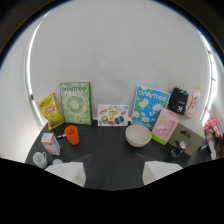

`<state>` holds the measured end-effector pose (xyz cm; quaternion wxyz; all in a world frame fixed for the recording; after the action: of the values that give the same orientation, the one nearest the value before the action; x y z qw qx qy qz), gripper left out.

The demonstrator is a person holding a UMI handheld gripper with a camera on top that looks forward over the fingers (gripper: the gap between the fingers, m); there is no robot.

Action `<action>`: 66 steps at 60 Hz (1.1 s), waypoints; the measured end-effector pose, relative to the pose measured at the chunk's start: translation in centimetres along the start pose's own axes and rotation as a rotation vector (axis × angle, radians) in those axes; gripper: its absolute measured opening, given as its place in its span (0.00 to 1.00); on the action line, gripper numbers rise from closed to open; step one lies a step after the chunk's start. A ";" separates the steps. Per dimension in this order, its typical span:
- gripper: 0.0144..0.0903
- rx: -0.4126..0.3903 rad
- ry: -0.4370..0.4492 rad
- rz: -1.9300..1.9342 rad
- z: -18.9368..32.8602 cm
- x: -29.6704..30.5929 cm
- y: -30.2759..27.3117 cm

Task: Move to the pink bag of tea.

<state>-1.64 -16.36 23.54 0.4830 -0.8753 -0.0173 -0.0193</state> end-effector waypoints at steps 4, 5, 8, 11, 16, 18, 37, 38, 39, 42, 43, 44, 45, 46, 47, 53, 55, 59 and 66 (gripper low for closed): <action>0.94 0.001 0.008 0.000 0.0 0.0 0.0; 0.94 0.001 0.009 0.002 0.0 0.0 0.1; 0.94 0.000 0.013 0.006 0.0 -0.2 0.4; 0.94 -0.003 0.020 0.011 0.0 -0.2 0.9; 0.94 -0.026 0.032 0.022 0.0 0.4 2.5; 0.94 -0.040 0.040 0.024 0.0 0.8 3.2; 0.94 -0.146 0.190 0.082 2.0 11.7 8.4; 0.94 -0.145 0.197 0.083 2.3 12.4 8.3; 0.94 -0.143 0.205 0.083 2.7 13.2 8.2; 0.94 -0.133 0.225 0.082 3.9 15.4 7.6; 0.95 -0.128 0.230 0.081 4.4 16.1 7.3; 0.95 -0.122 0.235 0.079 5.0 16.9 6.9; 0.95 -0.116 0.239 0.078 5.6 17.6 6.5; 0.95 -0.109 0.242 0.077 6.2 18.2 6.1; 0.95 -0.102 0.244 0.076 6.8 18.9 5.6; 0.95 -0.063 0.248 0.073 11.1 22.3 2.7; 0.95 -0.055 0.247 0.074 12.6 23.3 1.8; 0.94 -0.046 0.242 0.078 15.4 25.1 0.4; 0.94 -0.059 0.256 0.083 19.9 28.1 -0.1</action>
<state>26.74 0.82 14.46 0.4558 -0.8794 0.0813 -0.1111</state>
